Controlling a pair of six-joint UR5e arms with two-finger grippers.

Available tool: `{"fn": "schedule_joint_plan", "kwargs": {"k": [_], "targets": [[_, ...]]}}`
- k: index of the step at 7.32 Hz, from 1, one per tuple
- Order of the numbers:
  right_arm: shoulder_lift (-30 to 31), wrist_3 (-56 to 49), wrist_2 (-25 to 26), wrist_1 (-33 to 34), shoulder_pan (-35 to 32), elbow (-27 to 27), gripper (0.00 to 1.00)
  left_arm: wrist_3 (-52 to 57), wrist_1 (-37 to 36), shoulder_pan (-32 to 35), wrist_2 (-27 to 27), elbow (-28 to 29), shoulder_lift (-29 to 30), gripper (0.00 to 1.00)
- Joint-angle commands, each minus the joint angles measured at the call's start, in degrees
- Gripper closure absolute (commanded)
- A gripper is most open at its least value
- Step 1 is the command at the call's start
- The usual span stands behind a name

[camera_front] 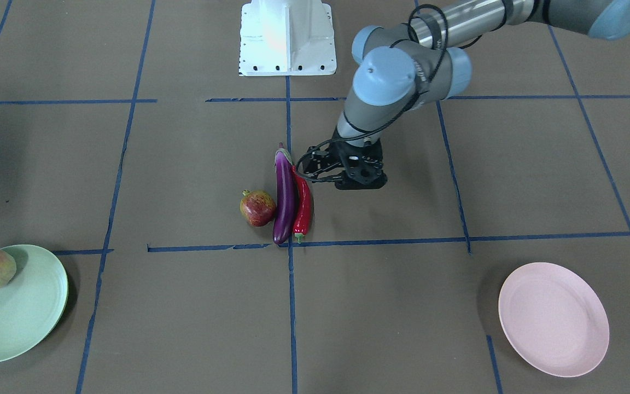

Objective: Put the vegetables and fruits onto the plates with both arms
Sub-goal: 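Release the peach while the left gripper reaches to the purple eggplant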

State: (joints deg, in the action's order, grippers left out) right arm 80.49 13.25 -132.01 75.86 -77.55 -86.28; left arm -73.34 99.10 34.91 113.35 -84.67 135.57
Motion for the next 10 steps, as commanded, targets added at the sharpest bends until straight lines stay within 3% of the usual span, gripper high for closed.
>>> {"fn": "schedule_joint_plan", "kwargs": {"k": [1, 5, 10], "targets": [[0.0, -0.1, 0.1, 0.0, 0.0, 0.1, 0.0, -3.4, 0.1, -3.8, -5.9, 12.9, 10.6, 0.0], [0.0, -0.1, 0.3, 0.0, 0.0, 0.1, 0.0, -2.7, 0.7, -7.0, -5.9, 13.1, 10.1, 0.09], [-0.1, -0.1, 0.3, 0.0, 0.1, 0.2, 0.0, -1.3, 0.7, -8.0, -5.8, 13.7, 9.6, 0.32]]}}
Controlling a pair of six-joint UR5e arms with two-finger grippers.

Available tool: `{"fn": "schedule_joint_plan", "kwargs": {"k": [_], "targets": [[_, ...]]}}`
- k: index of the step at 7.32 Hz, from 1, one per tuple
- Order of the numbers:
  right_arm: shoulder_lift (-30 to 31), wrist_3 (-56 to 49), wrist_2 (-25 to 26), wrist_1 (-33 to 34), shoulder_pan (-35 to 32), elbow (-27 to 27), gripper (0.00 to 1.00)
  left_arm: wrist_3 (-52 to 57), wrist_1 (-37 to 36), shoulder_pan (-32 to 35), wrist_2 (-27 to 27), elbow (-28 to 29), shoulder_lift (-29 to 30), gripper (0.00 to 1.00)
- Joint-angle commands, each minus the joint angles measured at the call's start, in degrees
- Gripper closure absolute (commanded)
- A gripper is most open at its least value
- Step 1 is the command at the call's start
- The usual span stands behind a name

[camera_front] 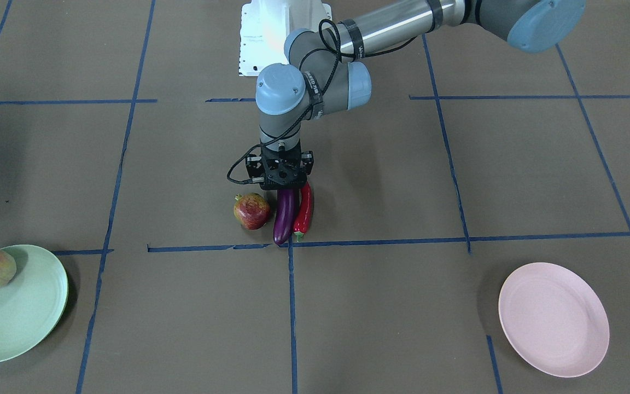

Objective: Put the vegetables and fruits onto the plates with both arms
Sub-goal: 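Grasp the purple eggplant with the left gripper, then carry the eggplant with the left gripper onto the pink plate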

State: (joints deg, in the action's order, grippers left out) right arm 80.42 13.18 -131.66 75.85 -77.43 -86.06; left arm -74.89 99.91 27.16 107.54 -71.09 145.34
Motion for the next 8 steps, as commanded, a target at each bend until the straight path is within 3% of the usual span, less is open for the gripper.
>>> {"fn": "schedule_joint_plan", "kwargs": {"k": [1, 2, 3, 6, 8], "targets": [[0.0, 0.0, 0.0, -0.1, 0.0, 0.0, 0.0, 0.2, -0.1, -0.3, 0.0, 0.2, -0.1, 0.53], [-0.1, 0.0, 0.0, 0.0, 0.0, -0.1, 0.0, 0.3, -0.7, 0.2, 0.0, -0.5, -0.2, 0.95], [-0.1, 0.0, 0.0, 0.0, 0.1, -0.1, 0.0, 0.3, -1.1, 2.6, 0.4, -3.7, -0.8, 1.0], [-0.1, 0.0, 0.0, -0.1, 0.1, 0.0, 0.0, -0.2, -13.7, 10.3, 2.1, -26.2, -13.6, 1.0], [-0.1, -0.1, -0.3, -0.2, 0.5, -0.1, 0.0, 0.5, -13.1, 19.3, 2.1, -24.6, -17.9, 0.94]]}}
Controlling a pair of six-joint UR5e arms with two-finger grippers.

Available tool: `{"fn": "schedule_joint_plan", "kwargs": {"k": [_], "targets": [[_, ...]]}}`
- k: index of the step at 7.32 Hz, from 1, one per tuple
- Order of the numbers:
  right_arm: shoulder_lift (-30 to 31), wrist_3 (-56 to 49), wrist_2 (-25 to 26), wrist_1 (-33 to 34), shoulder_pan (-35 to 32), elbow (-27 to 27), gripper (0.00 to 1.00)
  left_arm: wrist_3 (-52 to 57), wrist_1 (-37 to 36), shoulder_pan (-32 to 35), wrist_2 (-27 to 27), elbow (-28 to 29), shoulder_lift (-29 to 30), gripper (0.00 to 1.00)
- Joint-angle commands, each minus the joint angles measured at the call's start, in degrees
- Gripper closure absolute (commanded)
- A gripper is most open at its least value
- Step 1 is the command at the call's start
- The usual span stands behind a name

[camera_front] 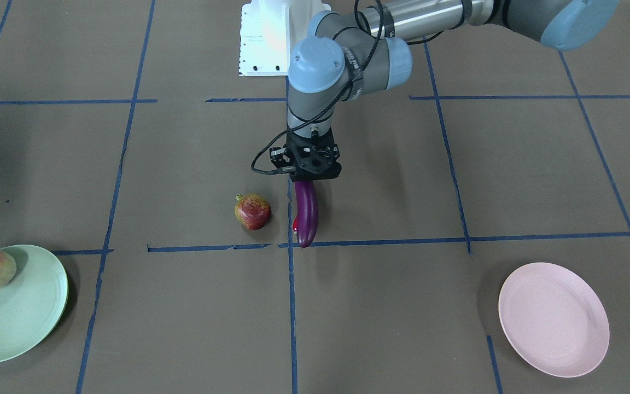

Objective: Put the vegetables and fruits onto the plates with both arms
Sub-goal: 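Carry the eggplant with the left gripper onto the pink plate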

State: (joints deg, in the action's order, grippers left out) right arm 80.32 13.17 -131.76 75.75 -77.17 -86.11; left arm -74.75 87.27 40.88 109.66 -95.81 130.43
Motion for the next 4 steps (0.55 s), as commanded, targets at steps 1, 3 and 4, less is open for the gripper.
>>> {"fn": "schedule_joint_plan", "kwargs": {"k": [1, 3, 4], "targets": [[0.0, 0.2, -0.2, -0.1, 1.0, -0.1, 0.0, 1.3, -0.1, 11.6, 1.5, 5.9, -2.7, 0.94], [-0.4, 0.3, -0.3, -0.1, 2.0, -0.2, 0.0, 10.4, 7.9, 17.8, 3.0, 21.2, -2.8, 0.94], [-0.8, 0.3, -0.3, -0.1, 3.0, -0.3, 0.0, 16.9, 12.5, 20.7, 3.0, 29.8, -2.8, 0.94]]}}
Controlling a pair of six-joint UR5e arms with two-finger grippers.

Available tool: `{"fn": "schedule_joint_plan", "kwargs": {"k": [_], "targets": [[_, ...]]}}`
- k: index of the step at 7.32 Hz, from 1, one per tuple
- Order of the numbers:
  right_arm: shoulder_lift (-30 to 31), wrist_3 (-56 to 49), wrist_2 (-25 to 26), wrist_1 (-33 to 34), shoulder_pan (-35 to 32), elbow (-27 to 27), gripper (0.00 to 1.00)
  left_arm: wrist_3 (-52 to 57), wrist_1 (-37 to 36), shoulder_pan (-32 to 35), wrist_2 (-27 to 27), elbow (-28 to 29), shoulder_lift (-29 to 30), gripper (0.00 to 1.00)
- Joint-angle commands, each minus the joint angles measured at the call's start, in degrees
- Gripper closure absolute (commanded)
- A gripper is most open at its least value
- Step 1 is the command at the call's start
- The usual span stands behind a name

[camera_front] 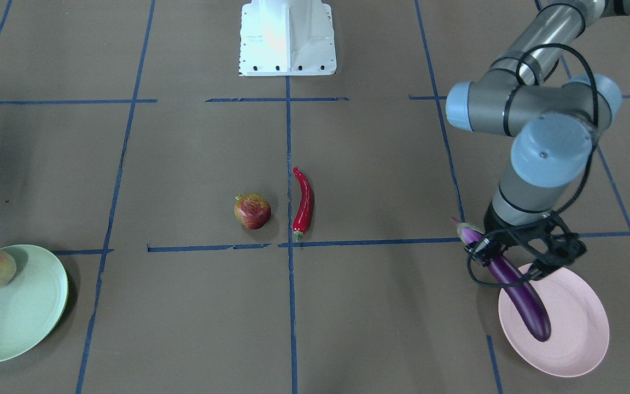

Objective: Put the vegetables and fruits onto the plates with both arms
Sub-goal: 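Carry the eggplant with the left gripper onto the pink plate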

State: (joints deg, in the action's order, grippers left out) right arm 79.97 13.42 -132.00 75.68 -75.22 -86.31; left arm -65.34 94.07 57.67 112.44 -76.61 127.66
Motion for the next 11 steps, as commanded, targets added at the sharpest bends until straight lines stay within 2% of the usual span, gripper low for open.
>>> {"fn": "schedule_joint_plan", "kwargs": {"k": [1, 2, 3, 4, 5, 6, 7, 8, 9, 11], "targets": [[-0.4, 0.1, 0.0, 0.0, 1.6, -1.0, 0.0, 11.2, 11.8, 4.6, 0.0, 18.5, 0.0, 0.91], [-0.5, 0.3, 0.0, 0.0, 2.1, -1.6, 0.0, 12.5, 16.9, 4.8, 0.0, 23.5, 0.0, 0.81], [-0.5, 0.3, 0.0, 0.0, 2.5, -1.8, 0.0, 17.1, 17.4, 4.9, 0.1, 23.7, 0.0, 0.57], [-0.7, 0.3, 0.0, 0.1, 2.9, -2.2, 0.0, 19.1, 17.7, 5.4, 0.3, 23.5, -0.1, 0.01], [-0.7, 0.4, 0.0, 0.1, 3.8, -4.0, 0.0, 20.4, 17.5, 6.0, 2.4, 23.2, -0.3, 0.0], [-0.7, 3.1, 0.0, 0.1, 6.0, -6.9, 0.0, 24.4, 17.2, 8.9, 7.7, 21.0, -1.2, 0.0], [-2.7, 8.8, 0.2, 0.1, 8.7, -8.5, 0.0, 28.4, 16.9, 10.6, 10.6, 15.5, -5.4, 0.0], [-4.9, 13.9, -0.1, 0.3, 10.0, -9.7, 0.0, 29.1, 16.8, 11.0, 11.6, 10.0, -8.5, 0.0], [-6.3, 19.2, 0.2, 0.8, 14.0, -11.1, 0.0, 29.1, 16.5, 11.0, 11.9, 5.5, -11.4, 0.0], [-12.8, 31.1, 2.4, 1.1, 21.7, -10.4, 0.0, 29.0, 15.2, 11.0, 13.9, 0.7, -13.8, 0.0]]}}
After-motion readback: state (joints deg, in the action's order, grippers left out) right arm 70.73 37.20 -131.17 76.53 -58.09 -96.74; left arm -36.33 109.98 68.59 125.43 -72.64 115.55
